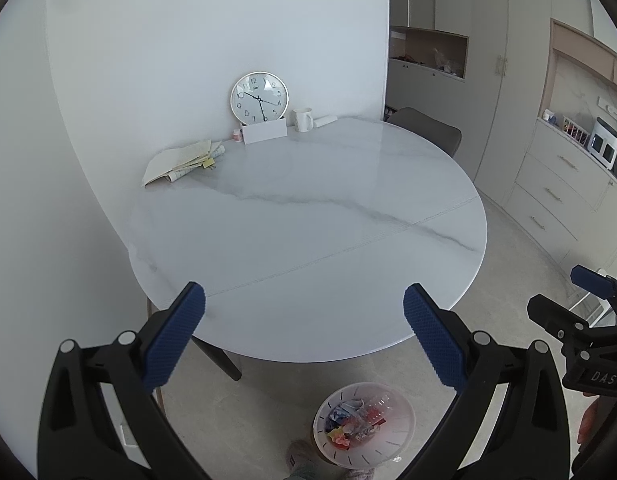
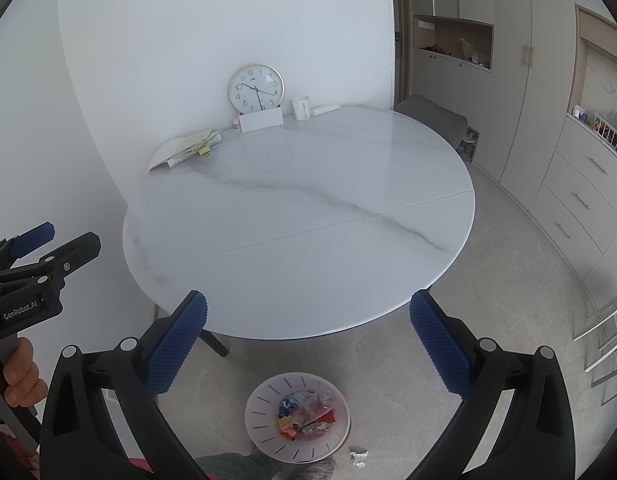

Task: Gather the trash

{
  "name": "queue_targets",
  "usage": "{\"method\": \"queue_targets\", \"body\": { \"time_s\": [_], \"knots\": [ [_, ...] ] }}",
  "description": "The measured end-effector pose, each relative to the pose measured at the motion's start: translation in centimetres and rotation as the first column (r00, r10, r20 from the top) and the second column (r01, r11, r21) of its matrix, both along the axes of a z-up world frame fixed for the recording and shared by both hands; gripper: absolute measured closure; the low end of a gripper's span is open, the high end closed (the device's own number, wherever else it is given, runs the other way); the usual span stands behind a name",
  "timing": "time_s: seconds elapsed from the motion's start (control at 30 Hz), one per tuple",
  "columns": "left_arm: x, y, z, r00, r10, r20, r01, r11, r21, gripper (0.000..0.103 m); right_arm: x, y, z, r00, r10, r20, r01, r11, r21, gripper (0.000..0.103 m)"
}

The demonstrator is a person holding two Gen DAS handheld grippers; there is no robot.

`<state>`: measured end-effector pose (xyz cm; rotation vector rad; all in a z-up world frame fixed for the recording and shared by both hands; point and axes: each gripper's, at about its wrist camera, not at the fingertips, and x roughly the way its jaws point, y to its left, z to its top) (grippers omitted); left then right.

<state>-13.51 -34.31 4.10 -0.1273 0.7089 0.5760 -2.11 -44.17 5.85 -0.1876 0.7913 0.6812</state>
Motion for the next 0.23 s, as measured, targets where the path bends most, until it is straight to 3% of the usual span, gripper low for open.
{"method": "queue_targets", "body": {
  "time_s": [0.23],
  "knots": [
    [0.49, 0.2, 0.07, 1.0, 0.009, -0.009, -0.009, 1.0, -0.017, 0.008, -0.07, -0.02, -0.08, 1.0, 0.004, -0.003, -0.004, 1.0, -0.002, 0.002]
  ]
}}
